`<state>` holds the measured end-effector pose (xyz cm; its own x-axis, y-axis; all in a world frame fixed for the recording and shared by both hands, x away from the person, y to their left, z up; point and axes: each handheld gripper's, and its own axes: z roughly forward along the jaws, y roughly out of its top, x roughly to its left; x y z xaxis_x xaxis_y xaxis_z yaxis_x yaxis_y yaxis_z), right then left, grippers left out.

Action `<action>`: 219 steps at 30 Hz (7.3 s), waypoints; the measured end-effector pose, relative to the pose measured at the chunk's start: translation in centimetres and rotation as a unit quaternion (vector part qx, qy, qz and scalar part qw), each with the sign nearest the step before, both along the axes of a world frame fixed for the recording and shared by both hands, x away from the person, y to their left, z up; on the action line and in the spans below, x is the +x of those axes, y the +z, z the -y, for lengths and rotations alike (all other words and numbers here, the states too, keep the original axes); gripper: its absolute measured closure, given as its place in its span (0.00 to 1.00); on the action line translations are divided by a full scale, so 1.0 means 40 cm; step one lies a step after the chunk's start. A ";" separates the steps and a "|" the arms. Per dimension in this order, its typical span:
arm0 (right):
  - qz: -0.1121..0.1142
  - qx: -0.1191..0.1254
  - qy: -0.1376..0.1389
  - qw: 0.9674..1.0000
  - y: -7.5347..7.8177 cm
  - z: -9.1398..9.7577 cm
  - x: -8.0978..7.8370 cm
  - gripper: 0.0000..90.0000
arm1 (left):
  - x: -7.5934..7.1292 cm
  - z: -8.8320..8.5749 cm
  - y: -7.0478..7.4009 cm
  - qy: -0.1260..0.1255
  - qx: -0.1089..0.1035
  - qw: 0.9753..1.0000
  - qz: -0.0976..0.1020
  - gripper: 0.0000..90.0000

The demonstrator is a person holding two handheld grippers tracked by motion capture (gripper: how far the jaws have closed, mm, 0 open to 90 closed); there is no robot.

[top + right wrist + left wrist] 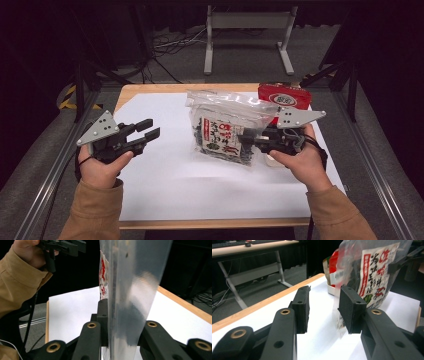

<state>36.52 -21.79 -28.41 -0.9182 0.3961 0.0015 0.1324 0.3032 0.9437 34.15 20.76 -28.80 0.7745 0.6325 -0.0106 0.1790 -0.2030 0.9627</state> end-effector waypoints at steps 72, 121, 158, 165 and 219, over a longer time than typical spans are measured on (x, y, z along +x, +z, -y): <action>0.081 -0.053 -0.191 0.977 0.094 0.322 0.035 0.85 | 0.087 -0.043 -0.087 0.027 0.020 0.998 -0.055 0.35; -0.012 -0.067 -0.207 0.976 -0.051 0.351 0.059 0.84 | 0.091 -0.048 -0.094 0.027 0.024 0.997 -0.064 0.34; -0.020 -0.063 -0.219 0.974 -0.141 0.343 0.064 0.79 | 0.096 -0.038 -0.111 0.022 0.033 0.996 -0.078 0.32; -0.015 -0.041 -0.233 0.971 -0.135 0.350 0.055 0.50 | 0.094 -0.040 -0.125 0.021 0.033 0.995 -0.088 0.29; 0.022 -0.019 -0.135 0.990 -0.133 0.295 -0.140 0.28 | 0.015 -0.067 -0.213 -0.020 0.029 0.996 -0.076 0.25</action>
